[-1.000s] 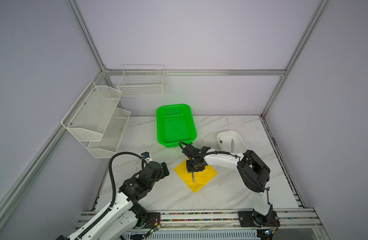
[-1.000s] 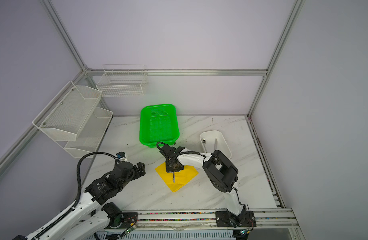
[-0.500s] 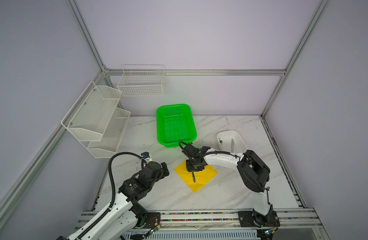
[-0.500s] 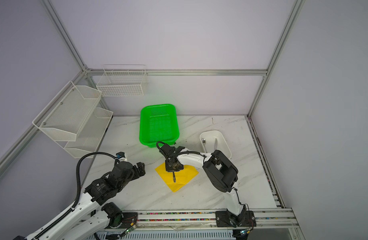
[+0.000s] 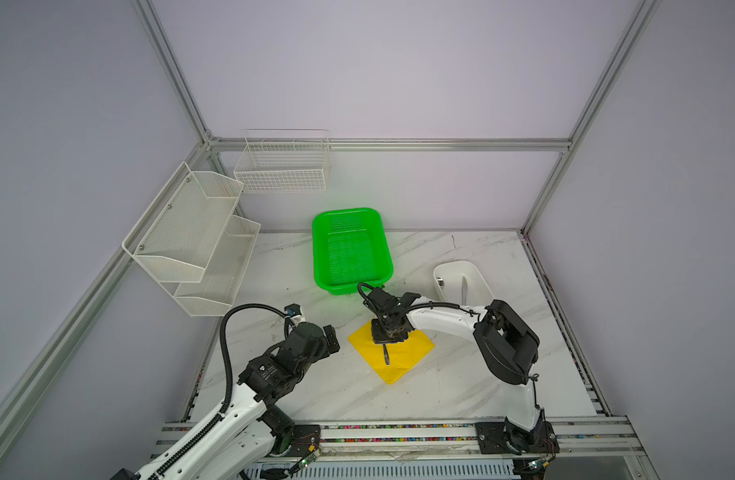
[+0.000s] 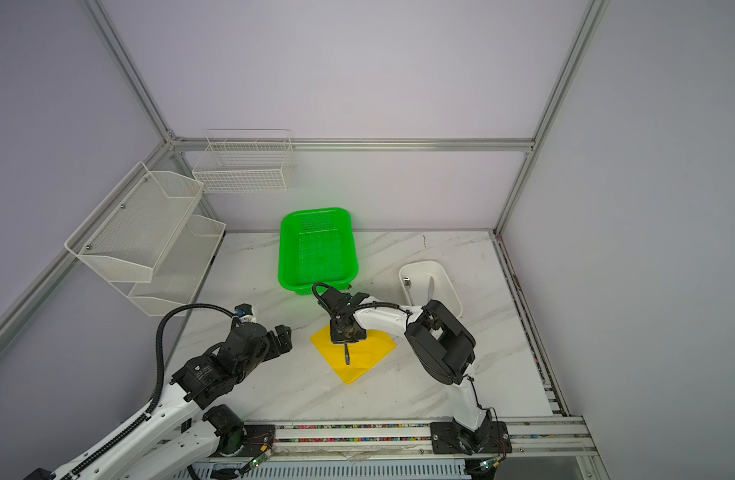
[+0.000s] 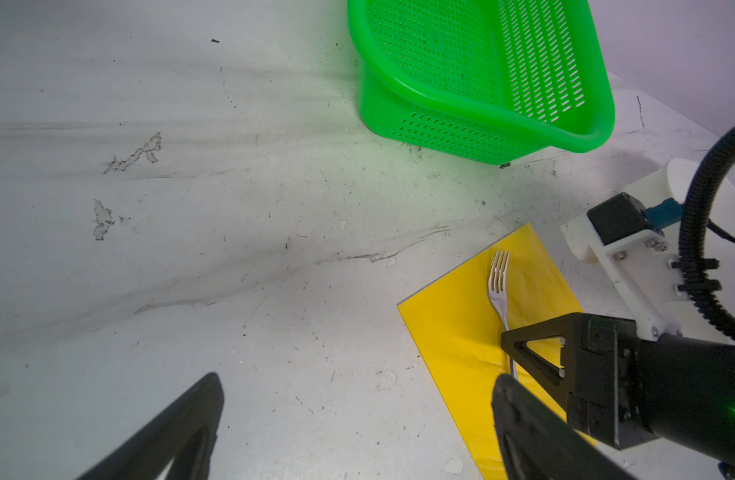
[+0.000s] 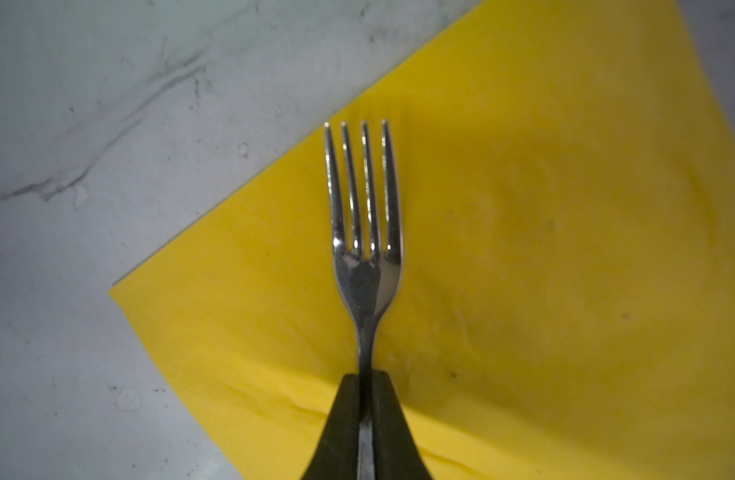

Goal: Place the utensils on the paper napkin and roll it up
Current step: 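Lower the fork onto the napkin and open the right gripper, then move the right gripper back into the tray toward the silver spoon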

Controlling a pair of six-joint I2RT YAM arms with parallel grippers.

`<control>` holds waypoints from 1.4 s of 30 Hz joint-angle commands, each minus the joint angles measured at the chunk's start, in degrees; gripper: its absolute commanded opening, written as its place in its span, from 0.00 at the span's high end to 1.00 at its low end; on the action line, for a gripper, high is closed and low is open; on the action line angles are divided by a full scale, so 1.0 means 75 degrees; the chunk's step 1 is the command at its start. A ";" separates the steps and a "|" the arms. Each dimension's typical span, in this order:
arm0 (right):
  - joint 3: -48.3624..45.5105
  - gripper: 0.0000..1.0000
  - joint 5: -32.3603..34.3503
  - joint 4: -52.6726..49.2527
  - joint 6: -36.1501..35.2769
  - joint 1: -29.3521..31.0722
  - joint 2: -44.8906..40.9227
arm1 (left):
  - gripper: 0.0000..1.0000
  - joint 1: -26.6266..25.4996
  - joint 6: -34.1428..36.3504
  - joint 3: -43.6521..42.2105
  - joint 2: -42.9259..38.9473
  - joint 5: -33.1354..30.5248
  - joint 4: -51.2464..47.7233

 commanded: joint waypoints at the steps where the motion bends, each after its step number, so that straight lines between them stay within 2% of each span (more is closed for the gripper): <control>1: -0.0031 0.89 0.0297 0.0018 0.0293 0.0049 -0.0091 | 0.00 0.0040 0.0011 -0.0291 0.0010 0.0085 0.0239; 17: 0.0369 0.89 0.0349 -0.0007 0.0176 0.0047 0.0165 | 0.00 0.0047 -0.0030 -0.0314 0.0048 0.0108 0.0273; 21: 0.0439 0.83 0.0411 -0.0117 0.0284 0.0043 0.0195 | 0.00 0.0047 -0.0024 -0.0297 0.0048 0.0110 0.0273; 24: 0.0408 0.83 0.0463 -0.0180 0.0299 0.0039 0.0156 | 0.00 0.0047 -0.0024 -0.0300 0.0030 0.0115 0.0273; 28: 0.0344 0.80 0.0710 -0.0253 0.0263 0.0036 -0.0172 | 0.01 0.0047 -0.0004 -0.0285 0.0029 0.0142 0.0274; 31: 0.0182 0.79 0.1070 -0.0230 0.0201 0.0009 -0.0861 | 0.00 0.0047 0.0248 -0.0254 0.0025 0.0318 0.0382; 35: -0.0424 0.76 0.1865 -0.0217 0.0144 -0.0516 -0.2048 | 0.00 0.0043 0.0773 -0.0279 -0.0040 0.0813 0.0841; 42: -0.1597 0.75 0.1939 -0.0069 -0.0734 -0.2270 -0.3683 | 0.01 0.0051 0.1423 -0.0486 0.0179 0.2547 0.2588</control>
